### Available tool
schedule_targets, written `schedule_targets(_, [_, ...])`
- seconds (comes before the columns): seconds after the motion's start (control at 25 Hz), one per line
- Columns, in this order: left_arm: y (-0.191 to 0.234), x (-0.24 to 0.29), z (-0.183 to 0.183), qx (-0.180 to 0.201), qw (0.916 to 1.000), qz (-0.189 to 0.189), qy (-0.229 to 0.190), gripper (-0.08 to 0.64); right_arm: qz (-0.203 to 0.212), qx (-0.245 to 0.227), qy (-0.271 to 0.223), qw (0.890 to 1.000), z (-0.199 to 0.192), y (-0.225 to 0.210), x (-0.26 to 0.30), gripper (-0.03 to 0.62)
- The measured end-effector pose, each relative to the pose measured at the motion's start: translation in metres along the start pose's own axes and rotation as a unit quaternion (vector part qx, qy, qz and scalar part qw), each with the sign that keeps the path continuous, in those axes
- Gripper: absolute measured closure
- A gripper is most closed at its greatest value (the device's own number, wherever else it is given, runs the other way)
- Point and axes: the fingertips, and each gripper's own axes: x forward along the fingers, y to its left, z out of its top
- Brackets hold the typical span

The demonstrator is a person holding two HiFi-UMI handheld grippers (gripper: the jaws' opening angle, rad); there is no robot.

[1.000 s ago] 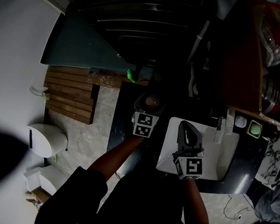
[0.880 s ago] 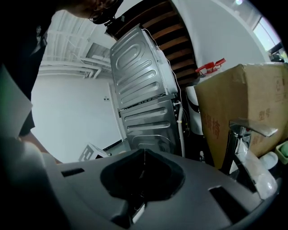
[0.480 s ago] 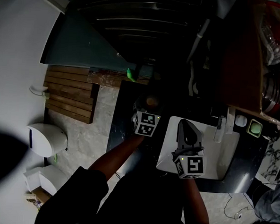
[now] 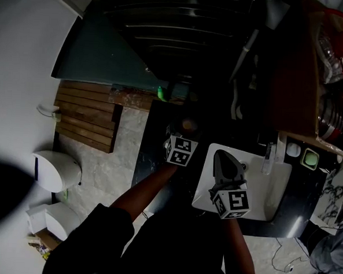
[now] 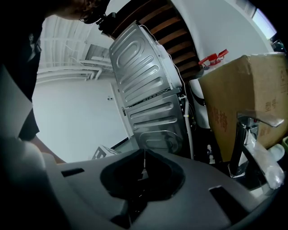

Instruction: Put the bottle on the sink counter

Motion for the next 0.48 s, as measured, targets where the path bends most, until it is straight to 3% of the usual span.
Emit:
schedule_targets(0.2, [0.002,-0.008,0.002,-0.007,0.9998,-0.006,-0.015,0.17,0.011,-0.01,0.01,1.0,-0.002,0.013,-0.004,0.552])
schedule_targets(0.48, [0.002,-0.028,0.004,-0.016,0.9993,-0.01,-0.031,0.17,-0.01,-0.028,0.0,1.0,0.002,0.018,-0.022,0.552])
